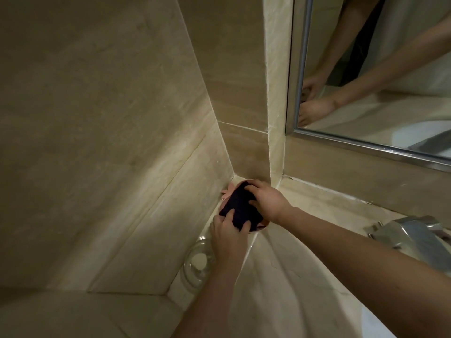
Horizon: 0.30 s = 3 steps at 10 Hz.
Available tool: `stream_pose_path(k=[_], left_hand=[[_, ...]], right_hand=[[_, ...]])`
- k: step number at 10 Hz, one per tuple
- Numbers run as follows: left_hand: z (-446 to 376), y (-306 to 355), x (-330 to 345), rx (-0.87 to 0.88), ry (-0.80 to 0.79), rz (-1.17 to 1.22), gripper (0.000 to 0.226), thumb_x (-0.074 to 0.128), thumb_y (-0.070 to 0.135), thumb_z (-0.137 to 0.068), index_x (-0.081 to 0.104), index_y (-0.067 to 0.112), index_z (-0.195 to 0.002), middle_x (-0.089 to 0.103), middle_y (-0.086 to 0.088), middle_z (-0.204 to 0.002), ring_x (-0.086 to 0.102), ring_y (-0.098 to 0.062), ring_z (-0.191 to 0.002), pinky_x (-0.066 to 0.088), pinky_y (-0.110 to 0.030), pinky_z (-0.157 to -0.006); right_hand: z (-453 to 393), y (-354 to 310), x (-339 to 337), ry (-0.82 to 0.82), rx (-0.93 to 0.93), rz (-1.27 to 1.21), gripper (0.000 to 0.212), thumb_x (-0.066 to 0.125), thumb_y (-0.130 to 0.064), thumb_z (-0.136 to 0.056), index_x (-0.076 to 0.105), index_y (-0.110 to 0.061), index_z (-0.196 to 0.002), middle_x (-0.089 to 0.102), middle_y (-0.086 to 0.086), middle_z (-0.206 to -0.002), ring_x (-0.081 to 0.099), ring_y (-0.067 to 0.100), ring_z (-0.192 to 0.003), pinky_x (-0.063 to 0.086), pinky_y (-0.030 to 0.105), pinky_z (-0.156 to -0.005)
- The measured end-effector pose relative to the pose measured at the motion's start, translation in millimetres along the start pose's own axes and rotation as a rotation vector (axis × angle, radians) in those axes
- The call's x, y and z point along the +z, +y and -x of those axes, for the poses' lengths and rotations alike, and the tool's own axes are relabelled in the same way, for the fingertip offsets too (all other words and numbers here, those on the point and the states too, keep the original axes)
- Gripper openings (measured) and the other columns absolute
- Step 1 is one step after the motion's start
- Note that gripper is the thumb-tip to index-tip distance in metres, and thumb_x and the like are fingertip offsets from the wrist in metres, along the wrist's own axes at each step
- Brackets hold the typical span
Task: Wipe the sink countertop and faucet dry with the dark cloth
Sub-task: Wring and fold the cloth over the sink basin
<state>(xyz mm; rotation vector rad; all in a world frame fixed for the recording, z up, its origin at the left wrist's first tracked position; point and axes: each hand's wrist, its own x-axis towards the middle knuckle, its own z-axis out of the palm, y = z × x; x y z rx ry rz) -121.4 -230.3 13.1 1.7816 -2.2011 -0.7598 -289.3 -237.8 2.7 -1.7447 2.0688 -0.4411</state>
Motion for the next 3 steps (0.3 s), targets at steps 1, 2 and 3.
stream_pose_path(k=[1, 2, 3], left_hand=[[-1.5, -3.9, 2.1, -0.009, 0.022, 0.025, 0.064, 0.074, 0.043, -0.084, 0.054, 0.022, -0.142, 0.044, -0.002, -0.12, 0.048, -0.019, -0.11, 0.051, -0.037, -0.092], [-4.2, -0.7, 2.6, -0.004, 0.007, 0.034, 0.065, 0.075, 0.04, -0.084, 0.053, 0.02, -0.141, 0.043, -0.002, -0.12, 0.048, -0.021, -0.111, 0.051, -0.038, -0.091], [-8.7, -0.4, 3.4, -0.004, 0.014, 0.025, 0.064, 0.073, 0.041, -0.085, 0.053, 0.018, -0.142, 0.049, -0.006, -0.121, 0.051, -0.024, -0.113, 0.05, -0.043, -0.095]], right_hand=[[14.8, -3.4, -3.2, 0.057, 0.027, -0.06, 0.05, 0.057, -0.019, -0.097, 0.046, -0.013, -0.145, 0.038, 0.003, -0.154, 0.038, 0.023, -0.138, 0.037, 0.031, -0.111], [31.3, -1.0, -9.8, 0.103, 0.063, -0.099, 0.047, 0.059, -0.019, -0.095, 0.051, -0.013, -0.141, 0.043, 0.002, -0.149, 0.043, 0.022, -0.135, 0.04, 0.03, -0.108], [55.5, -5.8, -13.9, 0.182, 0.087, -0.165, 0.042, 0.056, -0.014, -0.094, 0.057, -0.012, -0.135, 0.049, 0.003, -0.143, 0.048, 0.022, -0.129, 0.041, 0.027, -0.104]])
